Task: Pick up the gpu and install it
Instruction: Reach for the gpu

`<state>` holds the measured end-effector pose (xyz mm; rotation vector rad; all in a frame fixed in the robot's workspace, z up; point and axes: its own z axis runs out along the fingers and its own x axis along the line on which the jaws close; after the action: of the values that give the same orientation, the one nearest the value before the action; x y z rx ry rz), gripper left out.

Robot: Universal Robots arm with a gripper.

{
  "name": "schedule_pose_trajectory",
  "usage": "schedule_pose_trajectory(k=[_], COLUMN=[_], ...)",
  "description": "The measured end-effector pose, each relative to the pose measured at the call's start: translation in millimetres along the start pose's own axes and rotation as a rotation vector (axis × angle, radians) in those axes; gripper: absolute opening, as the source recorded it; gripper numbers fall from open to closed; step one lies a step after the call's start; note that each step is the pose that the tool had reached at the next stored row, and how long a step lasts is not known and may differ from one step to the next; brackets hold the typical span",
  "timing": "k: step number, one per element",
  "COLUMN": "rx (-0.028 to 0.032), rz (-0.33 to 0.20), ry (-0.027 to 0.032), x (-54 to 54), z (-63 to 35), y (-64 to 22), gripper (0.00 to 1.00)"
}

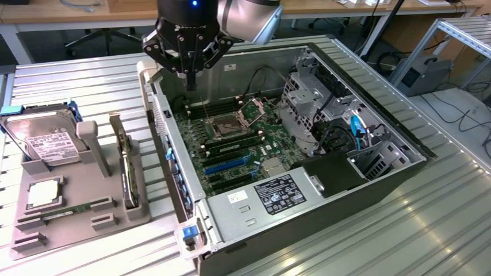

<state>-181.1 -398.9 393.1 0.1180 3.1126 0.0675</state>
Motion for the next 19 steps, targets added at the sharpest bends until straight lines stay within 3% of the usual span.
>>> schedule_pose_trajectory(k=[19], rx=[-0.0001], rz=[0.000], ry=[-0.0001], x=[6.9], z=[0.2], y=[-0.5], gripper=[0.11])
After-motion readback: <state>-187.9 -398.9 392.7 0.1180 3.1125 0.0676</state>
